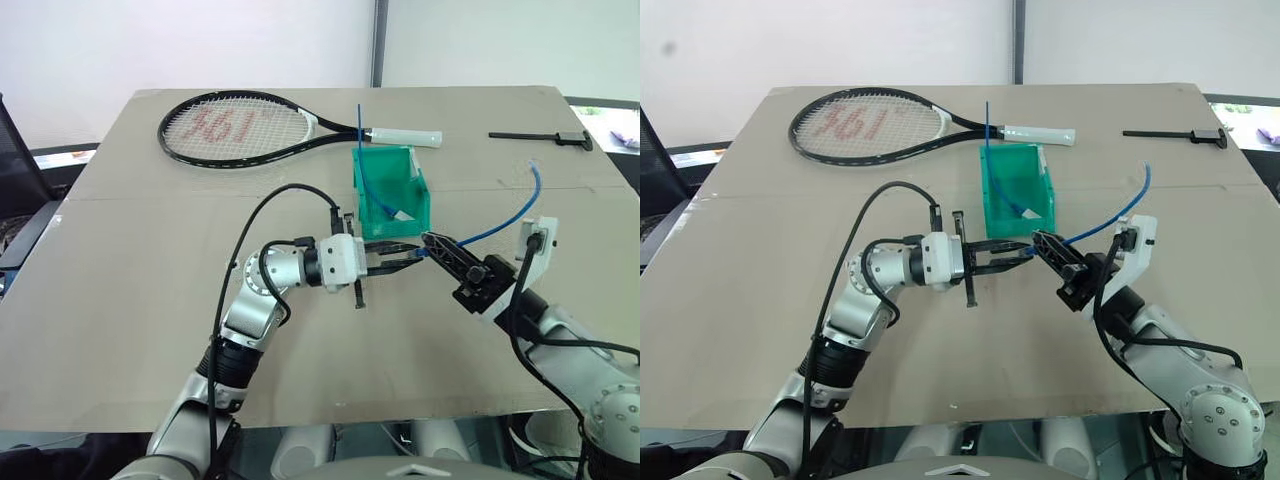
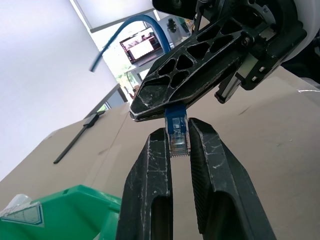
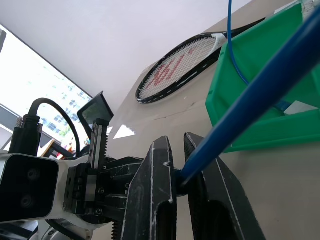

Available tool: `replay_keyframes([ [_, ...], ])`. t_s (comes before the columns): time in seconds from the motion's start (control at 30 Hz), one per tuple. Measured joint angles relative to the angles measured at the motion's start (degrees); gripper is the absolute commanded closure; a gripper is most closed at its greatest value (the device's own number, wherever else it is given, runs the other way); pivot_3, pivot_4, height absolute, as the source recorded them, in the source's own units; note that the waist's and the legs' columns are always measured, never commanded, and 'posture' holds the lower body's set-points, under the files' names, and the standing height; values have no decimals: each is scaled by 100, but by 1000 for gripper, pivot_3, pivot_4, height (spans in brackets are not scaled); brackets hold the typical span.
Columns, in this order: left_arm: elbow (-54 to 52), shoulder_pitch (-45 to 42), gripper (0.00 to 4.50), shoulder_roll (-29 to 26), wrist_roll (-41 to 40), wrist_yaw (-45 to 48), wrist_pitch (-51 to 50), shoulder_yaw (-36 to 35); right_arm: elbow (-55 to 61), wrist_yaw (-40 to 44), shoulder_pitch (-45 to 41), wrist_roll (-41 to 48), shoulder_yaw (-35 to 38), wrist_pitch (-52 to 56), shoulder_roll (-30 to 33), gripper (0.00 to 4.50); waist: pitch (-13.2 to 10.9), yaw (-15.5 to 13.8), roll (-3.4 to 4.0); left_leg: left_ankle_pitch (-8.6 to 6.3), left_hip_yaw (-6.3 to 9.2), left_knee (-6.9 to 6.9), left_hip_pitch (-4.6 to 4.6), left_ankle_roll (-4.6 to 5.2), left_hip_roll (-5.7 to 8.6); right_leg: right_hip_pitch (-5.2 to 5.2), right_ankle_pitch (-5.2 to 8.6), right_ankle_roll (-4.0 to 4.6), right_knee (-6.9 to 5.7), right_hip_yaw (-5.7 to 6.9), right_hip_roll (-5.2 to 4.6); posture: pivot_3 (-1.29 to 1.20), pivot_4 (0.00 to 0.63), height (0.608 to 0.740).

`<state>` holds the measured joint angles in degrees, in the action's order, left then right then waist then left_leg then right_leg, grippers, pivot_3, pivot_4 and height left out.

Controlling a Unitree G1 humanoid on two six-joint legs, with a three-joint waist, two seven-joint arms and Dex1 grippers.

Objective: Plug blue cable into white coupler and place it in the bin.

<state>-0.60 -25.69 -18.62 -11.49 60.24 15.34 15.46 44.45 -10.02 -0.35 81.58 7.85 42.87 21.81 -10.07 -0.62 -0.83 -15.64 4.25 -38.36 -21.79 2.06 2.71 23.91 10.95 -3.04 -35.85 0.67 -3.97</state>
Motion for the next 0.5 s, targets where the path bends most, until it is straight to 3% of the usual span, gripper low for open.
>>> replay_keyframes([
  [0.03,0,2,4500,0,0,0,-2,2,-4,0,2,6,-11,-22,24,4441,0,2,0,0,0,0,0,0,0,0,0,0,0,0,0,0,150,740],
  [0.2,-241,225,2239,-81,-260,-172,-533,-149,-69,37,-1,155,-135,-92,156,4500,0,7,0,0,1,0,1,0,-2,0,1,-2,0,0,0,0,150,740],
  [0.33,-433,624,343,-654,-736,-273,-1318,-713,-220,147,-37,211,-135,-132,289,4500,0,82,0,0,1,1,3,0,-10,1,6,-9,-1,0,7,0,150,740],
  [0.37,-459,752,73,-818,-841,-293,-1494,-884,-281,189,-49,212,-132,-146,316,4500,-1,97,2,0,1,2,3,0,-11,1,7,-10,0,0,8,0,150,740],
  [0.5,-553,1379,73,-1681,-1397,-388,-2369,-1957,-716,512,-370,196,-208,-172,372,4500,-5,171,-1,0,0,4,3,0,-17,7,8,-12,0,-1,15,0,150,740],
])
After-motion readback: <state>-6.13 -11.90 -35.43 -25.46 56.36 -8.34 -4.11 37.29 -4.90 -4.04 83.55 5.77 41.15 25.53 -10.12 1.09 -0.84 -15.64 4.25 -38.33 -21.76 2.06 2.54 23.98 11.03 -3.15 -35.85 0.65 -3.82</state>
